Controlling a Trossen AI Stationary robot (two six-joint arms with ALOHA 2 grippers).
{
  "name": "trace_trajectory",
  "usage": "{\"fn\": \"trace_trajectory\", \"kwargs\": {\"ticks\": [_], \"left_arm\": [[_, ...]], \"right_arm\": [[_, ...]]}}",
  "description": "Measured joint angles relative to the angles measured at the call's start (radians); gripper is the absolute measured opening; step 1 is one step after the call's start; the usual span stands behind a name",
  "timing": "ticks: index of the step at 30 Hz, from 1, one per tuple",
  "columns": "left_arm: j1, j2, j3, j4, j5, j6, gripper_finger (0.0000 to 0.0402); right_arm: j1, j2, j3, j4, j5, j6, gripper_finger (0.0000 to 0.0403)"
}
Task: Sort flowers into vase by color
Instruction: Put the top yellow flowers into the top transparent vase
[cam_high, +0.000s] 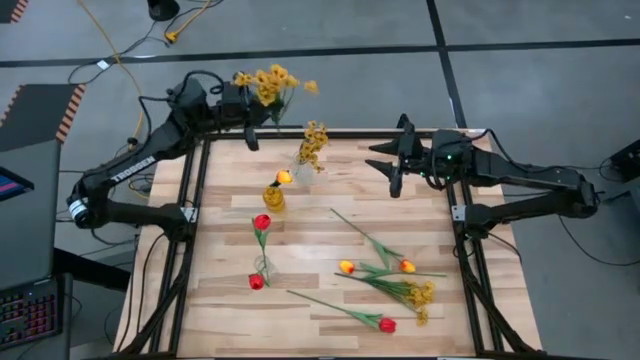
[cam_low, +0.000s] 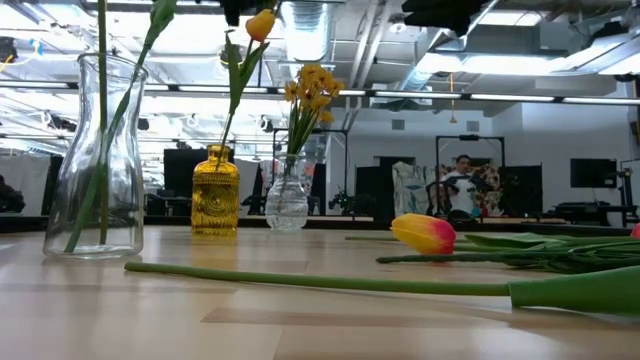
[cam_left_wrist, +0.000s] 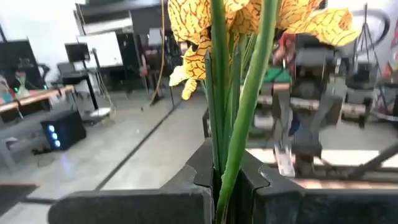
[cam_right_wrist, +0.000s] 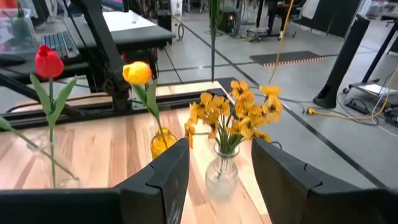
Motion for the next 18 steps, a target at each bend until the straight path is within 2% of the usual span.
{"fn": "trace_trajectory", "kwargs": {"ticks": [4,10,18], "left_arm": [[-0.001,0.001,-0.094,0.036,0.0,0.002,0.0005],[0.01,0.002,-0.29,0.32,0.001,-0.055,0.0005],[0.026,0.017,-0.457,0.599,0.002,-0.097,0.0005]], "right_arm": [[0.0,0.0,0.0,-0.019,0.0,0.007,0.0199],[0.001,0.001,0.0,-0.045,0.0,0.008,0.0199],[0.001,0.005,0.0,-0.044,0.0,0.008,0.0199]]}}
